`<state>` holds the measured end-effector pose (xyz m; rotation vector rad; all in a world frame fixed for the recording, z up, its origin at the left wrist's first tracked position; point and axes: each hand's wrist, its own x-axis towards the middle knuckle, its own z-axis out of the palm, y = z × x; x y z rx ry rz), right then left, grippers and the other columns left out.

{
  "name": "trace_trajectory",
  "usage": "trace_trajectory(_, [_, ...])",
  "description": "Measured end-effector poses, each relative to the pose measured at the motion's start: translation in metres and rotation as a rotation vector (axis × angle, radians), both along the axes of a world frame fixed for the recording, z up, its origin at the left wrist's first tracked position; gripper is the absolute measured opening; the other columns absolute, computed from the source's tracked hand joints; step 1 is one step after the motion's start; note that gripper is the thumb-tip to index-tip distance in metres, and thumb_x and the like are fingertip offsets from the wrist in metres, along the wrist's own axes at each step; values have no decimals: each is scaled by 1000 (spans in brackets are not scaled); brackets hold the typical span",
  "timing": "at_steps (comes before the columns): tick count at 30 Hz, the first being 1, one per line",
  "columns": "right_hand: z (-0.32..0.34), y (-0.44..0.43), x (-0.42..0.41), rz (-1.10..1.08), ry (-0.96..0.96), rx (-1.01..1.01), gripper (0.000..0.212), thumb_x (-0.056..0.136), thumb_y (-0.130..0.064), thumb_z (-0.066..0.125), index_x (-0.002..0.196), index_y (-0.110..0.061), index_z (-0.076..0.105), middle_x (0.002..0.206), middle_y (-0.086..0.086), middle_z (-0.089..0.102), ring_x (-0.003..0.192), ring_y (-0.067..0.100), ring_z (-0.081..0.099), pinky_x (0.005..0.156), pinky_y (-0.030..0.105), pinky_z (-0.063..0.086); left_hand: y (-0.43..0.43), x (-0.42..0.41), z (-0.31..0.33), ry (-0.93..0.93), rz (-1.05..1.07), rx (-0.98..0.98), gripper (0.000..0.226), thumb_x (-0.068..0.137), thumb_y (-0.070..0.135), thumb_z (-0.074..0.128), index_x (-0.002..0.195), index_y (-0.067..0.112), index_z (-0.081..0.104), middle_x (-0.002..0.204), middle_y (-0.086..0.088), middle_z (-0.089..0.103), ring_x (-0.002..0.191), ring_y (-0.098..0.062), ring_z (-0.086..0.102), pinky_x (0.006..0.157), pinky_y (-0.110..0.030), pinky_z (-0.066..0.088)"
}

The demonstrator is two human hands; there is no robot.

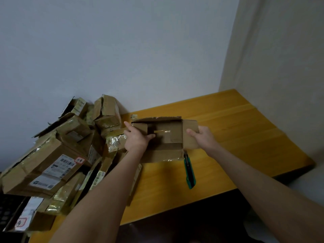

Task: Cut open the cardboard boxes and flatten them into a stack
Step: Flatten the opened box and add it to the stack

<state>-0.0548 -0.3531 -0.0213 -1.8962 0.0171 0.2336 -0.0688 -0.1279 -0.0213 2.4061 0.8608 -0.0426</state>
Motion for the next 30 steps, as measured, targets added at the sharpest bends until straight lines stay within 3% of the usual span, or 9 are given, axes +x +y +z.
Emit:
trace_trajectory(4, [-3,2,-1,-9,27,72,8,95,-21,59,99,-16,62,86,-3,64,78,14,61,55,22,46,8,-1,0,-5,7,84,115,78,38,77,153,13,-6,147,-20,31,122,-41,50,86,-49,49])
trace_trajectory(8, [-8,-3,0,-118,76,153,15,95,-20,58,107,-12,60,91,2,62,82,18,59,58,28,46,6,2,1,-133,-142,-189,76,90,26,63,151,18,18,135,-15,47,118,-35,53,97,-49,47])
trace_trajectory(11, [-14,-17,2,-202,119,191,23,96,-19,57,114,-6,57,95,6,59,90,26,57,65,34,48,10,2,9,-178,-105,-500,25,98,10,39,116,5,55,100,-13,54,80,-24,53,70,-33,46])
trace_trajectory(13, [-17,-25,2,-218,158,261,25,96,-16,57,118,-5,56,94,4,60,91,27,58,69,38,48,18,-1,16,-163,58,-772,18,95,11,39,91,9,56,93,-16,53,71,-24,50,60,-30,41])
trace_trajectory(16, [-18,-34,-1,-192,238,401,23,95,-11,56,118,-7,54,96,5,61,87,22,60,66,37,50,32,-7,21,-48,14,-1152,29,90,33,41,104,14,57,98,-16,56,87,-31,55,78,-40,45])
trace_trajectory(20, [-22,-41,-4,-154,289,490,21,94,-8,56,115,-9,55,99,5,63,88,21,61,71,37,52,48,-2,19,-19,-120,-1433,54,86,56,40,112,13,59,115,-20,59,107,-40,57,79,-55,52])
trace_trajectory(23, [-21,-42,0,-104,323,526,25,94,-8,56,119,-7,56,107,7,65,95,23,63,81,39,52,46,4,18,43,-62,-1337,82,76,78,48,126,13,52,128,-20,55,116,-42,54,79,-60,52])
trace_trajectory(25, [-19,-37,1,-40,355,554,25,94,-6,56,119,-6,57,113,9,65,101,24,62,91,41,50,40,4,15,127,-33,-1234,93,66,77,56,135,15,47,134,-19,52,121,-42,51,92,-61,46])
trace_trajectory(30, [-19,-42,-2,116,425,561,39,89,-20,59,126,-9,56,120,9,64,110,23,61,96,36,48,41,-2,7,156,39,-1296,69,81,49,63,137,10,49,114,-16,58,108,-32,52,106,-48,36])
